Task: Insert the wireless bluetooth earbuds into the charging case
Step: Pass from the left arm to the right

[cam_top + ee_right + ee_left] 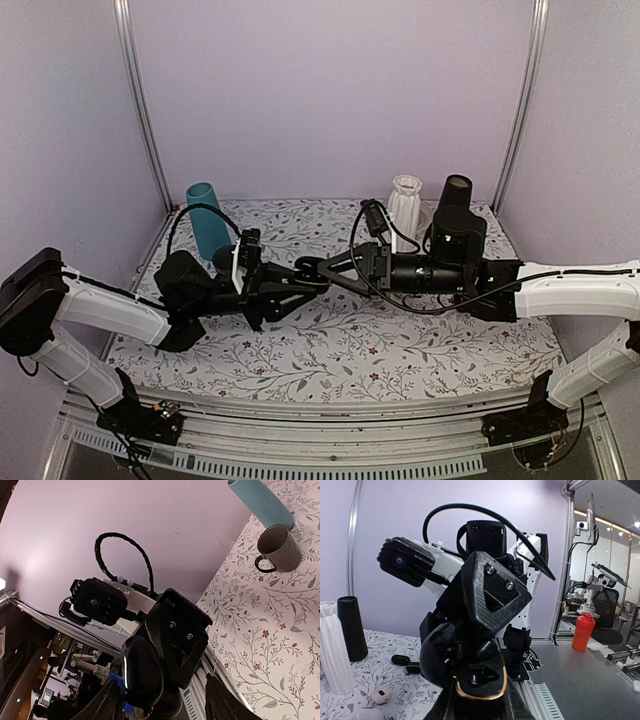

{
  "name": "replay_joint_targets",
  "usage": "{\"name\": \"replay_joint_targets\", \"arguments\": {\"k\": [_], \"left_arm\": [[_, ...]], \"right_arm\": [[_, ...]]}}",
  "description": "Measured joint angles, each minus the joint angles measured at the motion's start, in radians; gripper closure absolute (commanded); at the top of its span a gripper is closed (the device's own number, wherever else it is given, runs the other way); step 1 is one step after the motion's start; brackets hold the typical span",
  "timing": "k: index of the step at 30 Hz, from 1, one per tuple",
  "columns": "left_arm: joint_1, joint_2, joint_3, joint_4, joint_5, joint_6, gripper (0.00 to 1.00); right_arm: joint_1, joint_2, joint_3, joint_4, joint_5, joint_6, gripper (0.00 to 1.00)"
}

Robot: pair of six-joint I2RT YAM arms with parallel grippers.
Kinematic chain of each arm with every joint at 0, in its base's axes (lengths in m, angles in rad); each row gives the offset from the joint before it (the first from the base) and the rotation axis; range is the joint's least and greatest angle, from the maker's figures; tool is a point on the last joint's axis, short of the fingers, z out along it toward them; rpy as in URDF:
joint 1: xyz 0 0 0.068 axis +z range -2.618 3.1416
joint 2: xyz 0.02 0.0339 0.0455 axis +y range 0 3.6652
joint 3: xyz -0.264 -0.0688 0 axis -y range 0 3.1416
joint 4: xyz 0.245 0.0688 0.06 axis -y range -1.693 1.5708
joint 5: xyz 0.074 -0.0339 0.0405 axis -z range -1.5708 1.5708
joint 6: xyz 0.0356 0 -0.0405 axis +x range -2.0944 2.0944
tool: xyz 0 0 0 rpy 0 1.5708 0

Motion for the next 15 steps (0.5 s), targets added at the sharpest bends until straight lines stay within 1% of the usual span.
{"name": "replay_joint_targets", "arguments": {"k": [6,8,11,15], "left_arm": [[-0.002,0.0,0.002,-0.015,0.0,0.0,1.0],[-0.002,0.0,0.003,-0.021,0.001,-0.001,1.0],[-0.002,0.0,0.005,-0.029,0.004,-0.004,1.0],[-0.002,0.0,0.012,-0.039,0.005,-0.016,1.0]], "right_arm": [[0.0,0.0,-0.003,0.02,0.026,-0.013,0.53],[0.0,-0.002,-0.003,0.021,0.039,-0.026,0.6],[0.0,-0.008,-0.003,0.021,0.05,-0.054,0.67],[0.0,-0.013,-0.003,0.021,0.052,-0.096,0.71]]}}
